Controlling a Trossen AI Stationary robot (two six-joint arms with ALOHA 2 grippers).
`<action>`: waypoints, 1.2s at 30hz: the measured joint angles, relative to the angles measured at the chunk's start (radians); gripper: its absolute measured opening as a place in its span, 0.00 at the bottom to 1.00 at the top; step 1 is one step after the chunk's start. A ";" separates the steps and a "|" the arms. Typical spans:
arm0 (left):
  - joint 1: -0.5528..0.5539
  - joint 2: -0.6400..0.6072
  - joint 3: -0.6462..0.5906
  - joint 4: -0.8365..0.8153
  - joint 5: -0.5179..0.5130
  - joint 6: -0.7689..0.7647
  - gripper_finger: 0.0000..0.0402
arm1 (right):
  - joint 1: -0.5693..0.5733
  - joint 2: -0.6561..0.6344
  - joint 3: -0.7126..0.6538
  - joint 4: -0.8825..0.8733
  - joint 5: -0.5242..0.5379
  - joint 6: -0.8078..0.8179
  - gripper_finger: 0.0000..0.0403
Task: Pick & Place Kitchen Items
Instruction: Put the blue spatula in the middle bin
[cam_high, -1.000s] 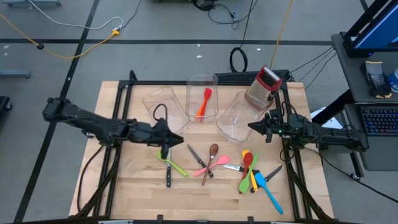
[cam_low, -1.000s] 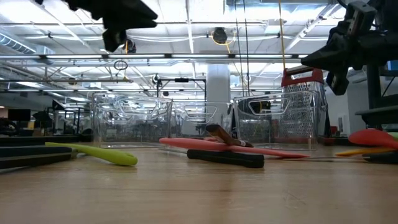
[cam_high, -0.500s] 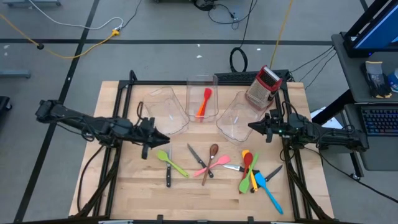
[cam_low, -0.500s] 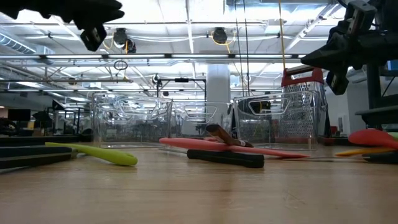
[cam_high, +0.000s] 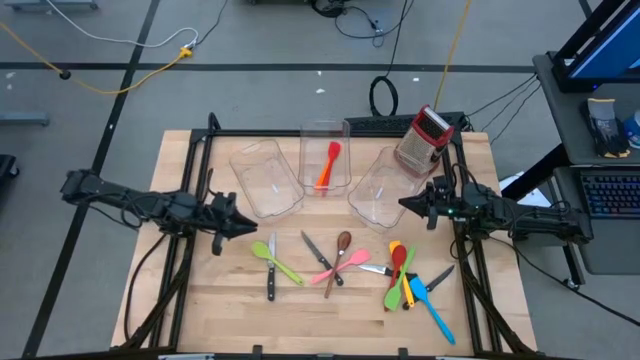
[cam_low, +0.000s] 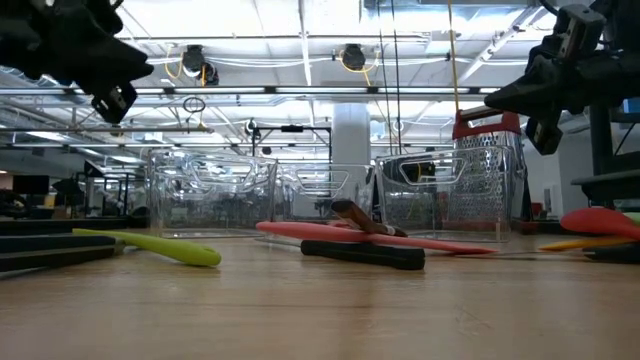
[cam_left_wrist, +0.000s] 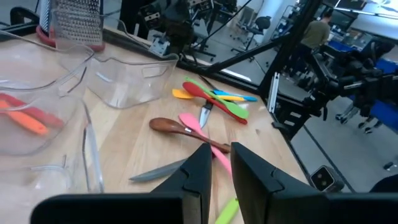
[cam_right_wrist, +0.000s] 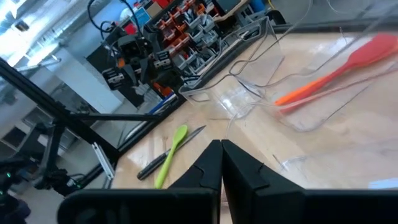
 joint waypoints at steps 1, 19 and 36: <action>0.000 -0.021 -0.009 -0.007 0.000 0.005 0.16 | 0.000 0.000 0.000 0.000 -0.001 -0.020 0.01; 0.000 -0.160 -0.016 -0.262 -0.142 -0.074 0.16 | 0.000 0.014 0.000 0.023 -0.082 -0.150 0.01; 0.000 -0.159 -0.016 -0.331 -0.027 -0.108 0.16 | 0.002 0.081 0.007 0.134 -0.430 -0.157 0.01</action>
